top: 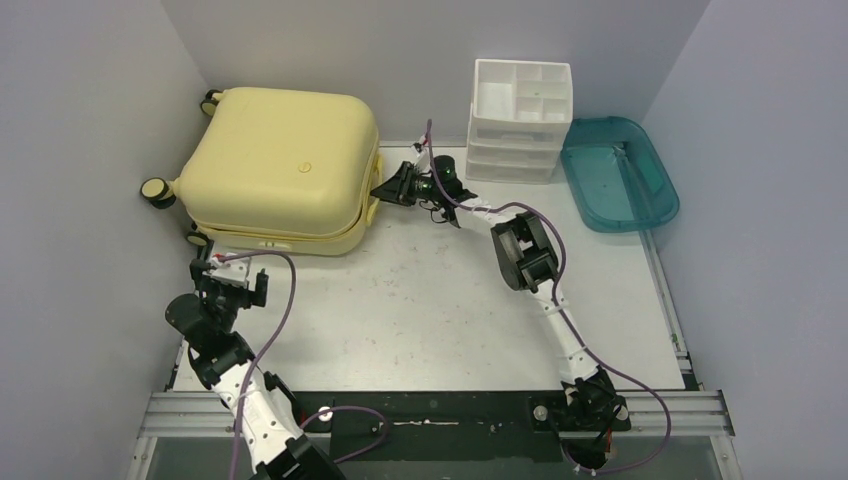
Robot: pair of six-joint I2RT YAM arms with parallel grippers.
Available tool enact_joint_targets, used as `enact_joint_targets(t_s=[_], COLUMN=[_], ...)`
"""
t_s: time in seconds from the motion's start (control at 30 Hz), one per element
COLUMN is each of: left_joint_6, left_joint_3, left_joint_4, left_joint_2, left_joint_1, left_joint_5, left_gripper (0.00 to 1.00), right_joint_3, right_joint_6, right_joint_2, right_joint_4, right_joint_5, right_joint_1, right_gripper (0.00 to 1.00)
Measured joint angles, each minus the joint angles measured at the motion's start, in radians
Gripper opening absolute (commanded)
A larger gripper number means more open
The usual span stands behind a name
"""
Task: Open, take out, and arrange the luggage
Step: Move the luggage to the center of the board.
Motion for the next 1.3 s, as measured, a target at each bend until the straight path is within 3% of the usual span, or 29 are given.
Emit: enact_joint_targets(t_s=[0.17, 0.43, 0.77, 1.03, 1.2, 1.3], left_joint_6=[-0.008, -0.026, -0.003, 0.030, 0.065, 0.151], left_joint_3=[0.000, 0.060, 0.380, 0.435, 0.517, 0.599], left_joint_4=[0.000, -0.058, -0.214, -0.322, -0.352, -0.389], left_joint_2=[-0.026, -0.042, 0.041, 0.040, 0.124, 0.228], left_joint_1=[0.006, 0.008, 0.011, 0.013, 0.013, 0.013], left_joint_5=[0.004, 0.024, -0.060, -0.077, -0.058, -0.006], left_gripper=[0.83, 0.84, 0.86, 0.95, 0.97, 0.97], right_joint_3=[-0.161, -0.546, -0.949, -1.015, -1.028, -1.056], right_joint_6=[0.108, -0.076, -0.352, -0.669, -0.844, -0.940], right_joint_2=[-0.069, -0.357, -0.715, -0.898, -0.968, -1.025], right_joint_4=[0.090, 0.018, -0.156, -0.486, -0.583, -0.621], right_joint_5=[0.010, 0.077, 0.113, 0.140, 0.200, 0.243], right_joint_1=[-0.006, 0.010, 0.012, -0.044, -0.055, -0.067], right_gripper=[0.03, 0.02, 0.01, 0.08, 0.09, 0.25])
